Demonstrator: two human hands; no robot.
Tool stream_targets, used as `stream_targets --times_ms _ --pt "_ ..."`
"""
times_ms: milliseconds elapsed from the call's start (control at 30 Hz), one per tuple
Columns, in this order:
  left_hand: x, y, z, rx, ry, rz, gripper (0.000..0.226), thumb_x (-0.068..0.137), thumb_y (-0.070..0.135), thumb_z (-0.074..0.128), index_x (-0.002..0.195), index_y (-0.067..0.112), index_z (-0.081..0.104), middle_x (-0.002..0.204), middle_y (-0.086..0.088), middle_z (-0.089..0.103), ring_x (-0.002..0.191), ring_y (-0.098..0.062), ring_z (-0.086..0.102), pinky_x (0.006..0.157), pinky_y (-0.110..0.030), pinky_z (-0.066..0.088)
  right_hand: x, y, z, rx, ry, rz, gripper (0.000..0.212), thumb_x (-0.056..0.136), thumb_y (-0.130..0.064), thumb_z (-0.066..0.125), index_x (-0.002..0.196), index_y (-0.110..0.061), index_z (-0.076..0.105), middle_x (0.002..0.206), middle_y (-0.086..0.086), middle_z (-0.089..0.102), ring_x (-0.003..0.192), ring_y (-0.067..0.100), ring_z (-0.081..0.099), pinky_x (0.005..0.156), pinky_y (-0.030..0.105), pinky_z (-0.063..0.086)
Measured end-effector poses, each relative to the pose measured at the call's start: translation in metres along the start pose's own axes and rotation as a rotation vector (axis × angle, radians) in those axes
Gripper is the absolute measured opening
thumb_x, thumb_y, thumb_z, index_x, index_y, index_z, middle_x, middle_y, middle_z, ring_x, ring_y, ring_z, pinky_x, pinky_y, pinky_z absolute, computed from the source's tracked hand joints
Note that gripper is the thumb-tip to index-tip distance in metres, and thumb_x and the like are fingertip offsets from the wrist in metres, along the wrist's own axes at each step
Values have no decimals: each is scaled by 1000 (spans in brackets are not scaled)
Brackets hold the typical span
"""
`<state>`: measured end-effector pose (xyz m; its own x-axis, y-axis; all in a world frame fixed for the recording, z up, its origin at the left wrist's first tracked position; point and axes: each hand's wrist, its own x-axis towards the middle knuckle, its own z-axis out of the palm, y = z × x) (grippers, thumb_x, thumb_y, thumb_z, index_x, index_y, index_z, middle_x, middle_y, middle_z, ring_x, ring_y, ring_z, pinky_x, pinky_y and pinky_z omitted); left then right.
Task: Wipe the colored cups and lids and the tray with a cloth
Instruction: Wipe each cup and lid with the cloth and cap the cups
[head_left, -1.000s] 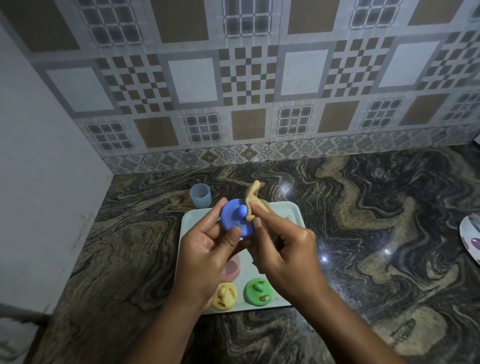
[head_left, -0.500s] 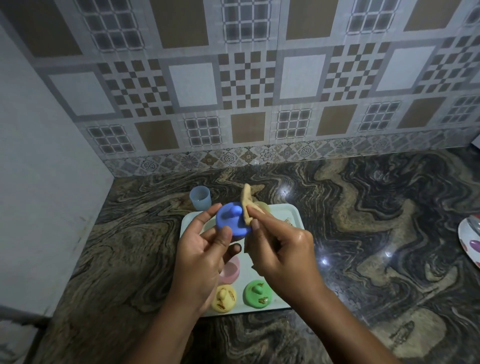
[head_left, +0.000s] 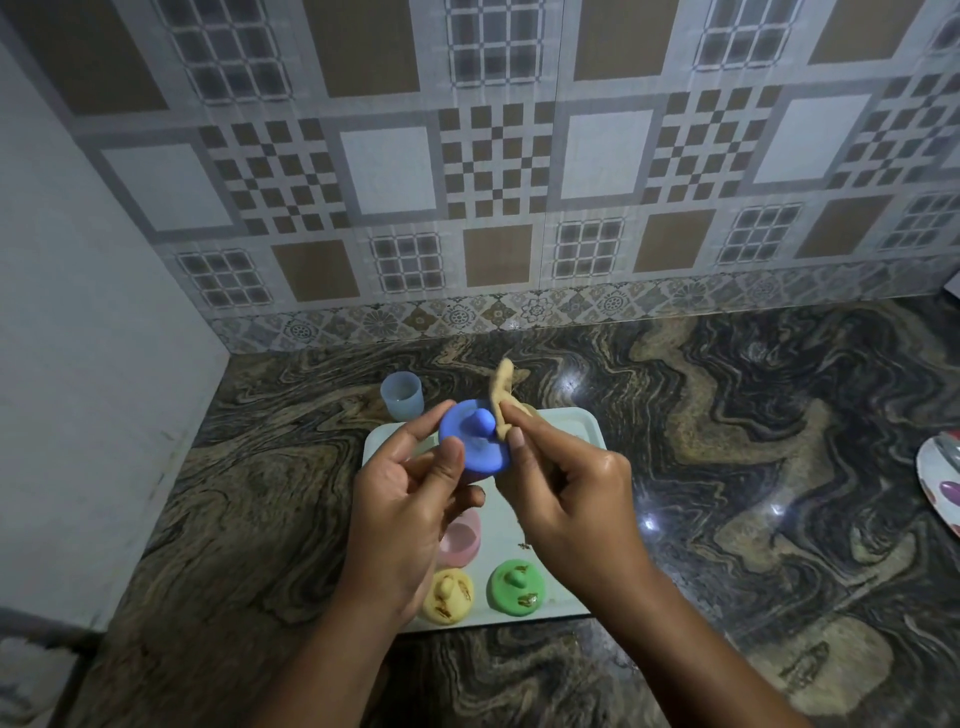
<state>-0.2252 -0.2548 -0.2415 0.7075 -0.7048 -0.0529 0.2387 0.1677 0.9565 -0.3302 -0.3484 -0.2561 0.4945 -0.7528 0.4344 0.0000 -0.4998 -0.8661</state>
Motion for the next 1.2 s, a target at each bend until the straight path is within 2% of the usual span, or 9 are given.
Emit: stream_targets --times_ms 167,300,500,633,800,900,1000,1067,1200 --pt "-5 -4 5 3 -81 18 60 83 10 62 141 11 47 122 -7 71 113 -22 68 89 -35 57 1 -2 -1 25 -32 68 33 97 -29 57 126 -27 72 52 -18 61 42 15 56 47 36 50" --pt "-3 -1 1 -3 -40 -5 59 82 11 62 139 18 49 110 -10 75 103 -21 71 84 -30 58 -2 -3 -3 36 -53 34 32 99 -26 58 127 -24 72 59 -17 64 46 9 60 49 35 52" --pt "-3 1 -2 9 -56 -36 51 86 21 59 136 16 55 116 -4 74 112 -20 68 88 -41 53 1 -5 -4 73 -64 103 33 98 -35 57 127 -31 71 56 1 66 48 32 59 47 46 49" --pt "-4 -2 2 14 -67 -7 61 87 5 59 145 12 42 119 -7 72 111 -18 69 81 -26 57 -1 -8 -4 21 -85 78 32 97 -27 58 126 -28 72 54 -7 64 44 24 58 45 40 48" --pt "1 2 -9 34 -14 -10 46 86 22 59 131 19 59 109 -11 75 103 -25 69 79 -36 51 -2 -8 -2 13 -72 22 31 99 -21 58 126 -26 72 58 -5 66 46 19 61 47 38 49" --pt "-1 3 -8 56 -70 -19 46 90 16 58 136 16 55 118 -7 72 114 -23 67 83 -36 53 1 -5 1 21 -67 71 32 98 -25 58 126 -26 72 55 -3 65 46 24 59 47 40 49" --pt "-3 2 -4 53 -83 16 49 92 -3 55 139 12 49 120 -5 72 112 -19 68 80 -26 56 -2 -6 2 4 -92 46 33 97 -23 58 126 -26 73 60 -19 65 48 10 61 48 30 51" --pt "-2 2 -4 22 -38 11 45 90 3 57 133 16 51 115 -6 74 106 -20 71 75 -27 57 -3 -7 3 5 -106 9 32 98 -20 58 126 -25 73 66 -20 67 52 8 64 50 31 52" --pt "0 3 -11 19 -24 -29 38 86 21 60 124 21 62 107 -8 76 100 -21 71 73 -32 53 -3 -6 1 -12 -73 -23 31 97 -14 60 125 -18 73 71 -34 56 55 -10 58 59 6 41"
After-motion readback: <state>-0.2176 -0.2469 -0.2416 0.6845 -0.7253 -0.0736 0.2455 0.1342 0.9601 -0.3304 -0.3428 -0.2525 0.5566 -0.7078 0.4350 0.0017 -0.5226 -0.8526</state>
